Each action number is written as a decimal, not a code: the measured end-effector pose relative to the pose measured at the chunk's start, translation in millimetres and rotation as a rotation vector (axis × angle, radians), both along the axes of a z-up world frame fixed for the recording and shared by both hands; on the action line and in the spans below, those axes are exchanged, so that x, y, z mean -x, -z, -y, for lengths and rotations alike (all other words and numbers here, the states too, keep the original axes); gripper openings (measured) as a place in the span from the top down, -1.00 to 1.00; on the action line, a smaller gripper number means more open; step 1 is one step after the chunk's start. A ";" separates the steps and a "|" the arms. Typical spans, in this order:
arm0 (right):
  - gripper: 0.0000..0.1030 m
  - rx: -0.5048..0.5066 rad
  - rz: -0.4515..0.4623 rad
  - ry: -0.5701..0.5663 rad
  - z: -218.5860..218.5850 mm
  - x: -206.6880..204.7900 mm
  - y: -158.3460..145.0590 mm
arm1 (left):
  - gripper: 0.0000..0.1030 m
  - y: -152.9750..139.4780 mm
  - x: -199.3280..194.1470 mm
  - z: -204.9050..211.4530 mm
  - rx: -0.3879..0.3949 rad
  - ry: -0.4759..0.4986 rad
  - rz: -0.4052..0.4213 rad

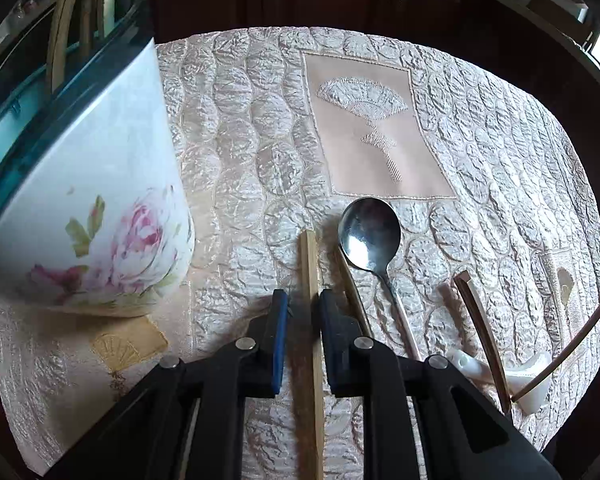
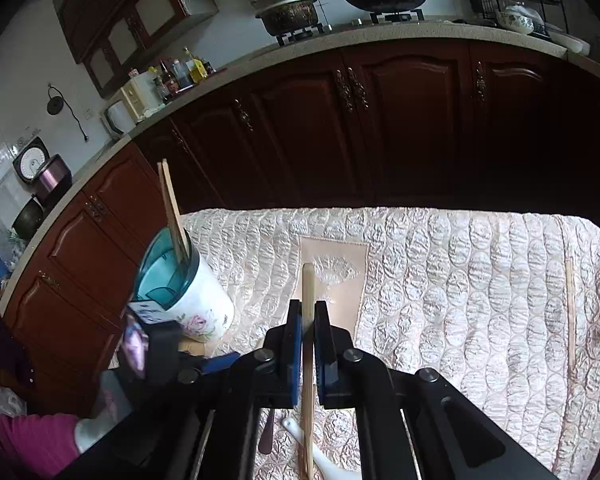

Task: Organize utensils
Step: 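Lift both chopsticks upright and carry them over the cup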

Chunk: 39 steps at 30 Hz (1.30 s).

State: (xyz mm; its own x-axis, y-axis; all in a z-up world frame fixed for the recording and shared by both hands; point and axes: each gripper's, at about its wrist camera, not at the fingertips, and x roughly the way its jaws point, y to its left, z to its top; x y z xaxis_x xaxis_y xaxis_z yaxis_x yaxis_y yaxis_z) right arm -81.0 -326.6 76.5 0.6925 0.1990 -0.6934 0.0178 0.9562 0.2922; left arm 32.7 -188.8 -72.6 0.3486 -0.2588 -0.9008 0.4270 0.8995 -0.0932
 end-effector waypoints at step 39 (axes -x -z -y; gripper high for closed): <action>0.88 0.015 0.203 -0.240 -131.6 -102.1 -112.7 | 0.91 -251.9 -78.9 -150.0 0.262 -0.234 0.544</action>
